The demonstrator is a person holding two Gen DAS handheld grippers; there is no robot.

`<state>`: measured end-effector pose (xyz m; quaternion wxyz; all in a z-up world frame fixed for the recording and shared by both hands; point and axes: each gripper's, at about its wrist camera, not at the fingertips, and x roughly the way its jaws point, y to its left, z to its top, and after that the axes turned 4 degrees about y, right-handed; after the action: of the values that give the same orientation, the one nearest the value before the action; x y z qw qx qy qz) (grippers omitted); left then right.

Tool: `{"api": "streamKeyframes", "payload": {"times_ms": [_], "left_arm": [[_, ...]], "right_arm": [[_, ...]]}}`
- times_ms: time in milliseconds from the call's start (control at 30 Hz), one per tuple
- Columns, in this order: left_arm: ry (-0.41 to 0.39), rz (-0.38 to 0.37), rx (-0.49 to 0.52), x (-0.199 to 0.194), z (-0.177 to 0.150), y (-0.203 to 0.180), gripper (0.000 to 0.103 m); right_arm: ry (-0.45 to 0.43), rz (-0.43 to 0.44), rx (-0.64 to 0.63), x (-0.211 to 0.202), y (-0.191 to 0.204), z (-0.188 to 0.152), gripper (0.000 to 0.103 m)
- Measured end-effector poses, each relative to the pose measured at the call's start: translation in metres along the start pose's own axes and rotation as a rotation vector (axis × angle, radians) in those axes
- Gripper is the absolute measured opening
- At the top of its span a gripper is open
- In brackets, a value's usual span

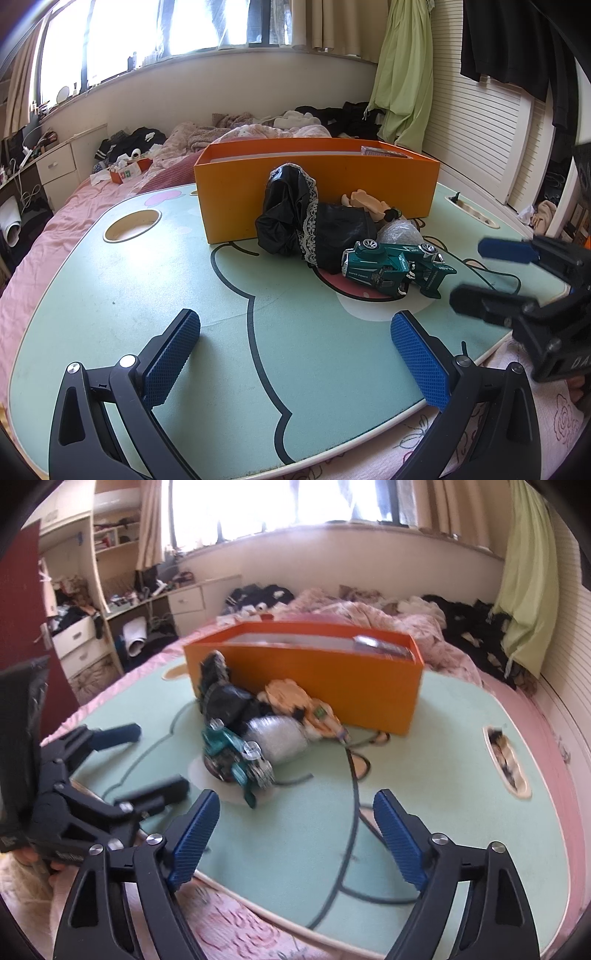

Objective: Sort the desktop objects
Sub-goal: 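Grasp the green toy car with the right gripper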

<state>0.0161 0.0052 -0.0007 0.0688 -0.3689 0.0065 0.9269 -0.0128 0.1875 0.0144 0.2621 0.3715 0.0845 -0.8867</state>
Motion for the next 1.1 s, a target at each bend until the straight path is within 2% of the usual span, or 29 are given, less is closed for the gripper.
{"api": "streamKeyframes", "payload": {"times_ms": [133, 167, 233, 300, 400, 467, 533, 567, 600, 700, 833, 967, 1100], "left_arm": [[0.0, 0.0, 0.0, 0.0, 0.0, 0.0, 0.103], [0.0, 0.0, 0.0, 0.0, 0.0, 0.0, 0.103], [0.0, 0.0, 0.0, 0.0, 0.0, 0.0, 0.103], [0.0, 0.0, 0.0, 0.0, 0.0, 0.0, 0.103], [0.0, 0.0, 0.0, 0.0, 0.0, 0.0, 0.103], [0.0, 0.0, 0.0, 0.0, 0.0, 0.0, 0.103], [-0.001, 0.0, 0.0, 0.0, -0.001, 0.0, 0.103], [-0.001, 0.0, 0.0, 0.0, -0.001, 0.0, 0.103], [-0.001, 0.0, 0.0, 0.0, -0.001, 0.0, 0.103], [-0.002, -0.003, 0.001, 0.0, 0.0, 0.0, 0.103], [-0.002, -0.004, 0.001, 0.0, 0.001, 0.0, 0.103], [-0.002, -0.003, 0.001, 0.0, 0.001, 0.0, 0.103], [-0.002, -0.003, 0.001, 0.0, 0.0, 0.0, 0.103]], "right_arm": [[-0.043, 0.051, -0.045, -0.003, 0.012, 0.02, 0.068], [-0.048, 0.071, -0.06, -0.002, 0.016, 0.024, 0.067], [-0.045, 0.106, -0.09, 0.003, 0.022, 0.034, 0.055], [-0.031, 0.137, -0.118, 0.01, 0.027, 0.04, 0.05], [0.013, 0.198, -0.146, 0.025, 0.03, 0.048, 0.049], [0.05, 0.185, -0.144, 0.037, 0.028, 0.048, 0.049], [0.113, 0.211, -0.136, 0.052, 0.026, 0.048, 0.047], [0.136, 0.212, -0.134, 0.056, 0.027, 0.045, 0.046], [0.161, 0.204, -0.146, 0.062, 0.029, 0.043, 0.039], [0.147, 0.223, -0.181, 0.06, 0.033, 0.038, 0.025], [0.12, 0.229, -0.159, 0.056, 0.028, 0.037, 0.025], [0.028, 0.256, -0.122, 0.035, 0.019, 0.034, 0.025], [-0.049, 0.29, -0.033, 0.016, 0.002, 0.032, 0.025]]}}
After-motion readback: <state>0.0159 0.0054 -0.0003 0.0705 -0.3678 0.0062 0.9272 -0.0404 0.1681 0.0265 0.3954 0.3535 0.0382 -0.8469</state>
